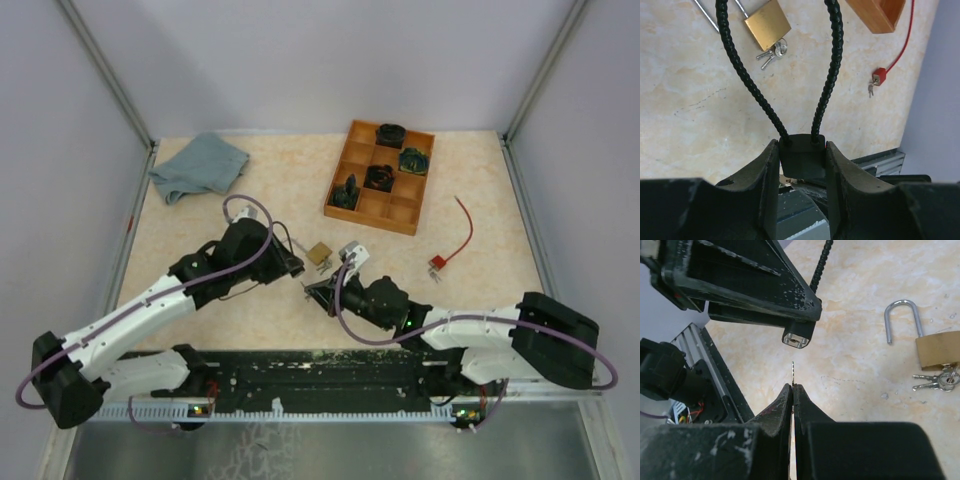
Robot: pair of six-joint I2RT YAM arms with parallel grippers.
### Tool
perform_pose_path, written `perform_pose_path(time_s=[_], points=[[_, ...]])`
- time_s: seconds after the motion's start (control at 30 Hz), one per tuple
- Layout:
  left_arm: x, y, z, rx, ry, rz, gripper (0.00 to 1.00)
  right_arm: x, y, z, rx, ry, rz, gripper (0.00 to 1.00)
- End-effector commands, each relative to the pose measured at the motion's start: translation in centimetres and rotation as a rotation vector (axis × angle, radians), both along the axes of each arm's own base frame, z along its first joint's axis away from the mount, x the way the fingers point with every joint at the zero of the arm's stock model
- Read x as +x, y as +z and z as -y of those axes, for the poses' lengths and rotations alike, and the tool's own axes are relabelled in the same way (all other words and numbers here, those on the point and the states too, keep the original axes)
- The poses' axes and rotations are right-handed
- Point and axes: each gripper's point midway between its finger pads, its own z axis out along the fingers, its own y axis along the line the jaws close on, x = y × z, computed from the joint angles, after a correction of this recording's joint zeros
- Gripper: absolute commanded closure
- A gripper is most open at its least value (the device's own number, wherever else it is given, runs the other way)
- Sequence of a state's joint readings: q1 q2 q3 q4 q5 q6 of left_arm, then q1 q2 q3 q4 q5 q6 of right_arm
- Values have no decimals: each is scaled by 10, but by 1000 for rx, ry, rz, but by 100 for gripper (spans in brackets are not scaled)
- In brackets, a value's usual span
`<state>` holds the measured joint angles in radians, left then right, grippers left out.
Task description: Unlock with the key
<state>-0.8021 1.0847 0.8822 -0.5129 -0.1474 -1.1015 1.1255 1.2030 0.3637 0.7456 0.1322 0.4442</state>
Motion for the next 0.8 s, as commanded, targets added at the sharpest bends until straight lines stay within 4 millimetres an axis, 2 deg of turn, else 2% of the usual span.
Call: perform_pose_path(time_s=[0.0, 0.27, 0.77], points=[[4, 23, 11, -109, -17, 65, 100, 8, 45, -13, 193, -36, -2, 100], [1, 17, 17, -123, -50, 55, 100, 15, 50, -9, 243, -69, -20, 100], [1, 18, 17, -122, -55, 65, 100, 24, 35, 1, 212, -131, -76, 100]])
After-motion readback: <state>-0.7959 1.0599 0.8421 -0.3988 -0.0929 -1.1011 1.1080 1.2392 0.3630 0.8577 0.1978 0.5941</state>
